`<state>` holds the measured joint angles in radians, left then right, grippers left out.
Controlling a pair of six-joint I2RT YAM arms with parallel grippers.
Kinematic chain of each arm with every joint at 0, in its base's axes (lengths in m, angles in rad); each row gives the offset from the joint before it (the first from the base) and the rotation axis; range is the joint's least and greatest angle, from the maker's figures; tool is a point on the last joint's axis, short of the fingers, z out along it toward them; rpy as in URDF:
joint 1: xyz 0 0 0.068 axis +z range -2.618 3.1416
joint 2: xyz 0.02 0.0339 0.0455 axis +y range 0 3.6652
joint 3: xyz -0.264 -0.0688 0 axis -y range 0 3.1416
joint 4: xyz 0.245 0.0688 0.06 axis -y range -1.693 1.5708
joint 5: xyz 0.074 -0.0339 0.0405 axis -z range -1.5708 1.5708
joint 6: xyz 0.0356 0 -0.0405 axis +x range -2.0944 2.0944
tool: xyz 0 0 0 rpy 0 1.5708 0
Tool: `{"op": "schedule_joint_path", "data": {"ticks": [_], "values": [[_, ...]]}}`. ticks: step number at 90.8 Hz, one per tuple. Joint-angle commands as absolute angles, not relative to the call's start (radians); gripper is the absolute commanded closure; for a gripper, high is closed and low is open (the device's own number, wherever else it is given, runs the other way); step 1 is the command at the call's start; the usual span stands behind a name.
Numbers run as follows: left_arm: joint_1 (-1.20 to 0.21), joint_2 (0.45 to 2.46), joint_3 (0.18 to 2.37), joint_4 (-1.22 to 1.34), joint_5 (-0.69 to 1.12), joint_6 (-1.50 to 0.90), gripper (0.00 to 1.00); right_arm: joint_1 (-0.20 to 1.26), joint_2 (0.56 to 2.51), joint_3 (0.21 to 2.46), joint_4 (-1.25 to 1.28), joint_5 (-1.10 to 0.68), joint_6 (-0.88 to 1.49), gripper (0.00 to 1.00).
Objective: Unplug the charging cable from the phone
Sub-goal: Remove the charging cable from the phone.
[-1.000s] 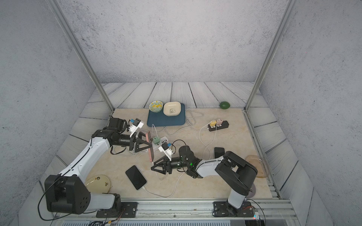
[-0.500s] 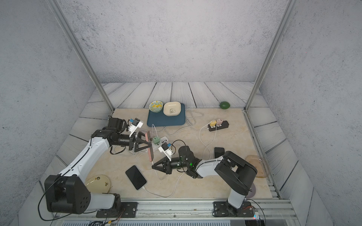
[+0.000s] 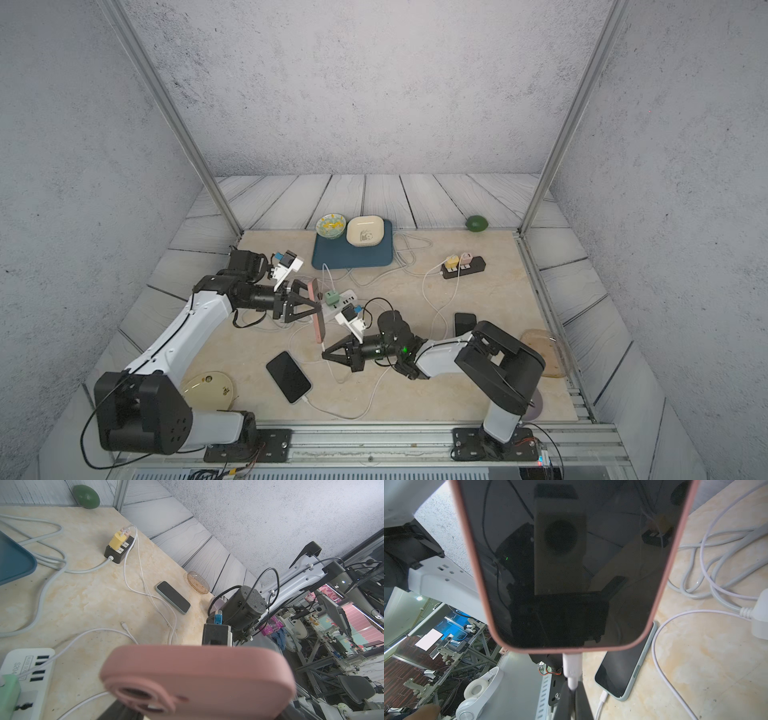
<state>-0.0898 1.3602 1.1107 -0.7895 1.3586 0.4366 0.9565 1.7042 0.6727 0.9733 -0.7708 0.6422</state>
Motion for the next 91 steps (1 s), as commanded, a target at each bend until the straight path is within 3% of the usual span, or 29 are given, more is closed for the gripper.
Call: {"op": "schedule_joint_path", "data": {"ticks": [1, 20, 34, 66, 91], "values": [[-0.078, 1.347, 1.157, -0.79, 1.427, 0.425, 0.84, 0.971, 1.726, 0.681, 0.956, -0.767, 0.623, 1.0], [-0.075, 1.344, 1.16, -0.793, 1.428, 0.426, 0.84, 0.973, 1.742, 0.683, 0.94, -0.739, 0.627, 1.0], [-0.073, 1.329, 1.156, -0.803, 1.42, 0.442, 0.84, 0.97, 1.718, 0.703, 0.782, -0.597, 0.593, 1.0], [-0.074, 1.319, 1.147, -0.824, 1.413, 0.475, 0.84, 0.954, 1.592, 0.883, 0.024, 0.038, 0.479, 1.0], [-0.074, 1.327, 1.146, -0.84, 1.413, 0.496, 0.84, 0.914, 1.631, 0.986, -0.22, 0.311, 0.509, 1.0]]}}
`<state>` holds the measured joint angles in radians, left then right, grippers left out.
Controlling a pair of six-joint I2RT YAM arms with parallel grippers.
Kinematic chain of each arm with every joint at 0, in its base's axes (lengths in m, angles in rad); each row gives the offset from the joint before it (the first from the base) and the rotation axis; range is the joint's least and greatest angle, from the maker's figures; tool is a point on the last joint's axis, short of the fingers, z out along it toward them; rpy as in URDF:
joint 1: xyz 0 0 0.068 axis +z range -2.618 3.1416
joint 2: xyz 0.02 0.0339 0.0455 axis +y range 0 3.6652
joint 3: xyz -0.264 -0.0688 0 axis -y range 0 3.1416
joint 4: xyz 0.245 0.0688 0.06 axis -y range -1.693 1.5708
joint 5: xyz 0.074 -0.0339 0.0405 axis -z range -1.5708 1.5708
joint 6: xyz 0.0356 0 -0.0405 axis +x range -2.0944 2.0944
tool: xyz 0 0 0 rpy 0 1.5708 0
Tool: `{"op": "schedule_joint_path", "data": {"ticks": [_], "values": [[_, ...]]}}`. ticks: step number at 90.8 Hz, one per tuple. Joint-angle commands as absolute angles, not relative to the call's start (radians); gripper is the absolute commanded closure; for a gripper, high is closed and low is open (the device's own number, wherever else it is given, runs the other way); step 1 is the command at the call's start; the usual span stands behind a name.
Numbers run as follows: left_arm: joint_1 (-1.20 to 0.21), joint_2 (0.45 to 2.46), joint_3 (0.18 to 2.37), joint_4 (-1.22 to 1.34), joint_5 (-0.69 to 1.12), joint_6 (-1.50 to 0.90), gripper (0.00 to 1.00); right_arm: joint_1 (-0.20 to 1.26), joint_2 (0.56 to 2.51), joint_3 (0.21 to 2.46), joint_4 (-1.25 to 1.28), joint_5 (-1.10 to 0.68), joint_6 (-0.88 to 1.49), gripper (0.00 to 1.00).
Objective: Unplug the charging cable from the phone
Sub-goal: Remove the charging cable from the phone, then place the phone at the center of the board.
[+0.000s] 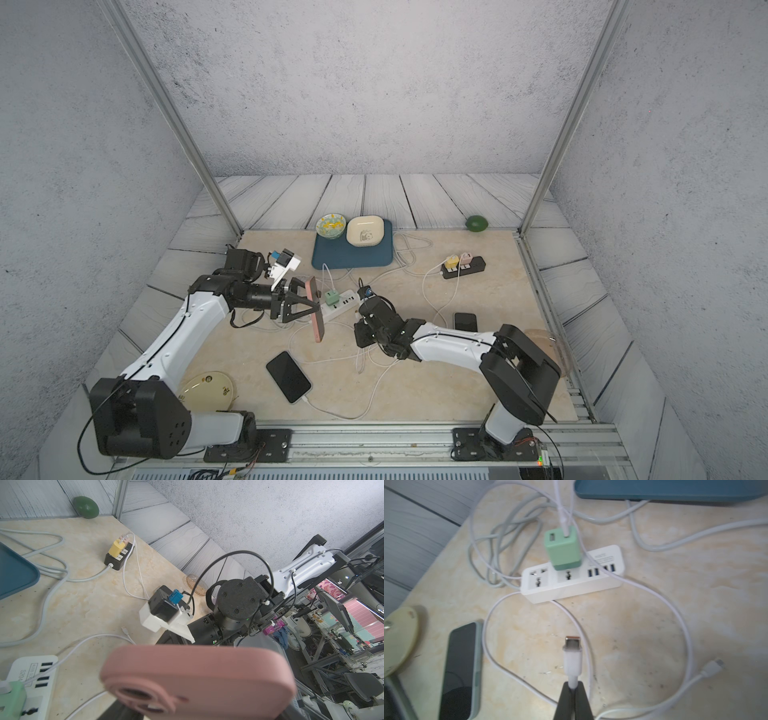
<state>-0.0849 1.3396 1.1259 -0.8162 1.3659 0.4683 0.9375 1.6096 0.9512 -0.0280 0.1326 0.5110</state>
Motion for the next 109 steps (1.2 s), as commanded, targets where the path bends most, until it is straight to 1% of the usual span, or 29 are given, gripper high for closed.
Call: {"op": "schedule_joint_path", "data": {"ticks": [1, 14, 29, 44, 60, 66, 70, 90, 109], "values": [[-0.075, 1.327, 1.146, -0.84, 1.414, 0.497, 0.84, 0.911, 1.634, 0.989, -0.227, 0.314, 0.511, 1.0], [-0.075, 1.324, 1.146, -0.848, 1.414, 0.507, 0.85, 0.869, 1.673, 1.018, -0.272, 0.278, 0.527, 0.99], [-0.074, 1.321, 1.146, -0.858, 1.413, 0.521, 0.85, 0.847, 1.682, 1.03, -0.288, 0.233, 0.529, 0.92], [-0.076, 1.324, 1.142, -0.865, 1.414, 0.53, 0.85, 0.826, 1.64, 1.024, -0.293, 0.212, 0.512, 0.8], [-0.078, 1.322, 1.141, -0.88, 1.417, 0.552, 0.85, 0.806, 1.582, 1.024, -0.294, 0.138, 0.459, 0.58], [-0.078, 1.321, 1.141, -0.887, 1.419, 0.56, 0.85, 0.799, 1.561, 1.025, -0.294, 0.109, 0.436, 0.52], [-0.079, 1.321, 1.141, -0.891, 1.421, 0.566, 0.85, 0.795, 1.544, 1.021, -0.282, 0.067, 0.408, 0.49], [-0.084, 1.321, 1.142, -0.905, 1.424, 0.589, 0.87, 0.786, 1.49, 1.035, -0.243, -0.258, 0.284, 0.3], [-0.086, 1.318, 1.139, -0.916, 1.422, 0.607, 0.87, 0.787, 1.46, 1.028, -0.12, -0.524, 0.275, 0.2]]}}
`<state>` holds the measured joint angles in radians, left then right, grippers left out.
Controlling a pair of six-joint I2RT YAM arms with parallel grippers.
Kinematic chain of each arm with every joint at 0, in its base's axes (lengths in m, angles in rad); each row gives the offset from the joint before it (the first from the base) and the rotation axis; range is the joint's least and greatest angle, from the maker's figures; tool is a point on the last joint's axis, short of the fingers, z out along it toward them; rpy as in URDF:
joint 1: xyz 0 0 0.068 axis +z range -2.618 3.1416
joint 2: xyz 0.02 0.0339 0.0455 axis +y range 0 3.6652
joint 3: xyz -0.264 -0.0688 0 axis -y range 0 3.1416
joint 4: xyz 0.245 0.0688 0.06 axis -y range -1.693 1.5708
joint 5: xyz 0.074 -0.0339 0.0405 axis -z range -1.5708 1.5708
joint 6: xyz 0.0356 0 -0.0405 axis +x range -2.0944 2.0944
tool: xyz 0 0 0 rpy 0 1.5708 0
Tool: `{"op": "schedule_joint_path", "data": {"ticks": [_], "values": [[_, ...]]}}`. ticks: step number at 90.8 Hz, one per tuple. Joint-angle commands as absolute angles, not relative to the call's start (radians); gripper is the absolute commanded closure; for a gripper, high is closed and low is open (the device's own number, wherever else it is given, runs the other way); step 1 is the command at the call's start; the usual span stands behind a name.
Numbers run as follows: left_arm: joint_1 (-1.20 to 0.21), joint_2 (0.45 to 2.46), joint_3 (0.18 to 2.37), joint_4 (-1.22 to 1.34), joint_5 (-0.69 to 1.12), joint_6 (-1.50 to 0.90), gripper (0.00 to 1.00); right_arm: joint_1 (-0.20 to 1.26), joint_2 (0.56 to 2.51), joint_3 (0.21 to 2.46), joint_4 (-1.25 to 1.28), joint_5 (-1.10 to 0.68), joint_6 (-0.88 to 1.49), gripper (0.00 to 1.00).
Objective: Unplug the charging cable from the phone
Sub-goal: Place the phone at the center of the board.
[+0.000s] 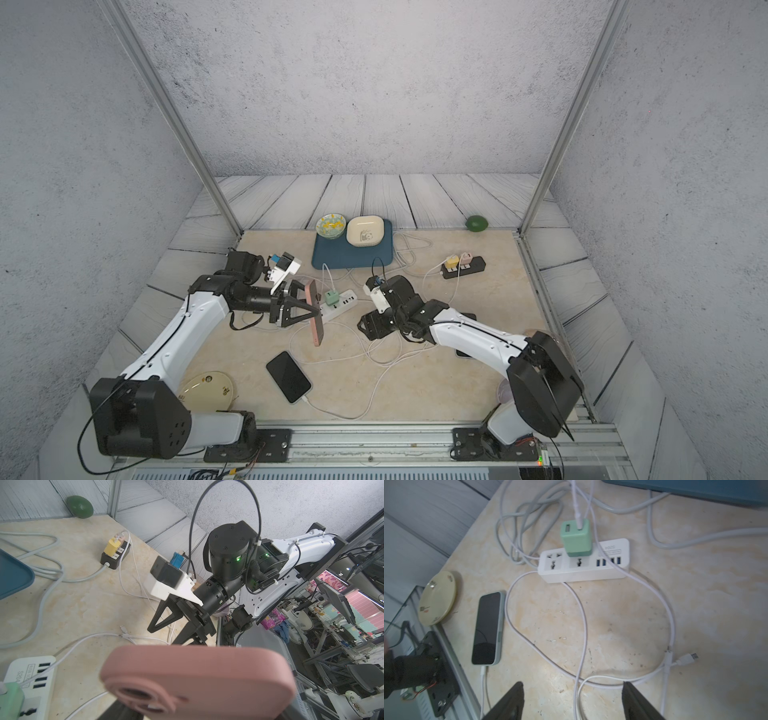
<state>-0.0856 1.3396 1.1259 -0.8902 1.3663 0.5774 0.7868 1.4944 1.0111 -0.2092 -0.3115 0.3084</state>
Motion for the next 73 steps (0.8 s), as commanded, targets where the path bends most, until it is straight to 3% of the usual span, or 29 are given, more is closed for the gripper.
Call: {"op": "schedule_joint_path", "data": {"ticks": [1, 35, 46, 73], "values": [[-0.088, 1.318, 1.14, -0.917, 1.422, 0.608, 0.87, 0.787, 1.46, 1.026, -0.111, -0.538, 0.276, 0.19], [-0.093, 1.316, 1.139, -0.964, 1.439, 0.669, 0.87, 0.788, 1.439, 0.952, 0.263, -0.807, 0.413, 0.08], [-0.095, 1.316, 1.14, -0.968, 1.442, 0.675, 0.87, 0.802, 1.464, 0.956, 0.338, -0.84, 0.453, 0.01], [-0.098, 1.316, 1.143, -0.986, 1.444, 0.692, 0.87, 0.866, 1.546, 1.021, 0.335, -0.812, 0.416, 0.01]]}}
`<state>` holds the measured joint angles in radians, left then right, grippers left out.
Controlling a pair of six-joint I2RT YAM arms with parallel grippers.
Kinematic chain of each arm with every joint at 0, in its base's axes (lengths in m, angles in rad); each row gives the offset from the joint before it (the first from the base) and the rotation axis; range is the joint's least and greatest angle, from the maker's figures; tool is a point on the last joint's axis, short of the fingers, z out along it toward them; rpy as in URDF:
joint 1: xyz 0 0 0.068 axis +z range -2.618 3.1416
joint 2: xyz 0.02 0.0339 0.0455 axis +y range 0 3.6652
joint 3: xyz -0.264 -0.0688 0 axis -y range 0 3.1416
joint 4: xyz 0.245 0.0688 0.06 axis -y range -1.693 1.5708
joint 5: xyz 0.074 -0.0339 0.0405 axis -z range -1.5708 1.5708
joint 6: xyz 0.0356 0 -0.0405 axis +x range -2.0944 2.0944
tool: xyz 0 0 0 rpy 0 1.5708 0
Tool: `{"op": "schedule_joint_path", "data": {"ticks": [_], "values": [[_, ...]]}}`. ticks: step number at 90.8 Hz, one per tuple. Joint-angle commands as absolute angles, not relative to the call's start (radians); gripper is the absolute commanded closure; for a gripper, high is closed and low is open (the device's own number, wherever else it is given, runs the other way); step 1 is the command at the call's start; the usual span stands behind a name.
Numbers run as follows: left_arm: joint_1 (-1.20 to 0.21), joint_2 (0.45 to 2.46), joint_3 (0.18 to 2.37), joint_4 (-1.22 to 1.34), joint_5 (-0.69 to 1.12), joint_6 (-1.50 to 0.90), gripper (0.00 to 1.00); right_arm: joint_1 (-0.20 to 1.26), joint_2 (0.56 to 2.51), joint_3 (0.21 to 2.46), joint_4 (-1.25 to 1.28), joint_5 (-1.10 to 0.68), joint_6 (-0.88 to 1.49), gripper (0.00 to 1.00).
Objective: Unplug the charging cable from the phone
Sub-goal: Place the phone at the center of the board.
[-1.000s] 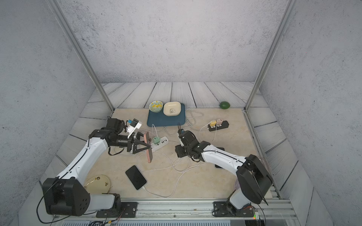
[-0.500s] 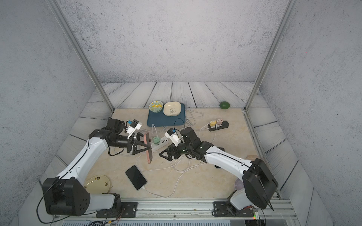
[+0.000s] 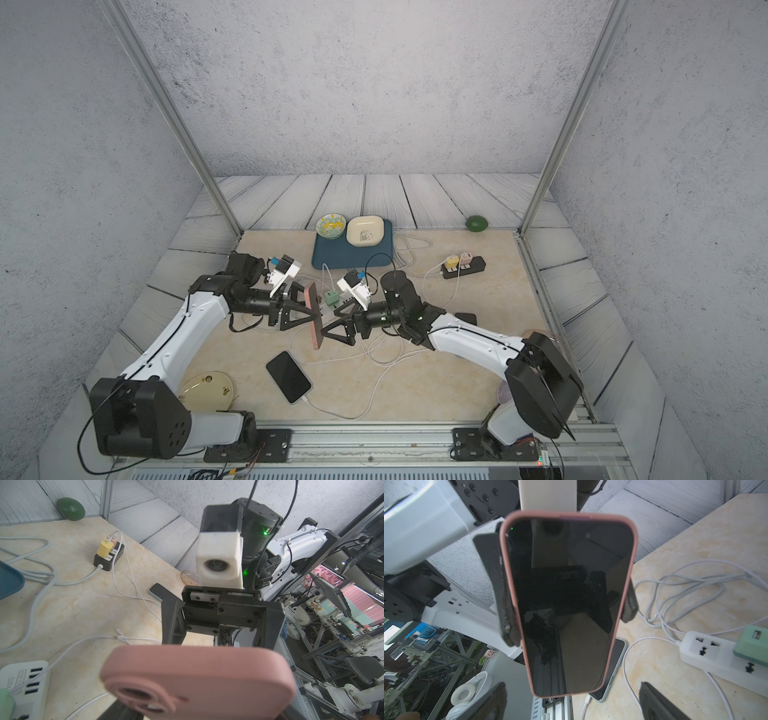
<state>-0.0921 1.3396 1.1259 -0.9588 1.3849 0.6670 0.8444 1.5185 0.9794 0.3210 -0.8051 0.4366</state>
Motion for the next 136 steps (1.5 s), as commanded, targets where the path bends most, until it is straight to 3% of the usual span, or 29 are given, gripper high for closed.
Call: {"op": "schedule_joint_path", "data": {"ticks": [1, 45, 63, 78, 93, 104, 115, 136], "values": [[-0.097, 1.316, 1.143, -0.987, 1.444, 0.692, 0.87, 0.868, 1.549, 1.023, 0.333, -0.81, 0.414, 0.01], [-0.099, 1.318, 1.146, -1.007, 1.446, 0.716, 0.87, 0.898, 1.652, 1.08, 0.358, -0.813, 0.428, 0.01], [-0.099, 1.319, 1.145, -1.012, 1.445, 0.721, 0.87, 0.9, 1.669, 1.085, 0.393, -0.832, 0.45, 0.07], [-0.099, 1.323, 1.146, -1.013, 1.445, 0.723, 0.87, 0.901, 1.675, 1.077, 0.429, -0.85, 0.467, 0.21], [-0.098, 1.322, 1.146, -1.014, 1.437, 0.724, 0.86, 0.901, 1.668, 1.061, 0.459, -0.857, 0.478, 0.44], [-0.099, 1.322, 1.146, -1.013, 1.427, 0.724, 0.73, 0.9, 1.656, 1.055, 0.468, -0.863, 0.477, 0.55], [-0.098, 1.322, 1.145, -1.01, 1.421, 0.724, 0.51, 0.899, 1.643, 1.051, 0.452, -0.866, 0.465, 0.63], [-0.1, 1.322, 1.142, -0.992, 1.403, 0.712, 0.21, 0.89, 1.61, 1.031, 0.409, -0.87, 0.45, 0.74]]}}
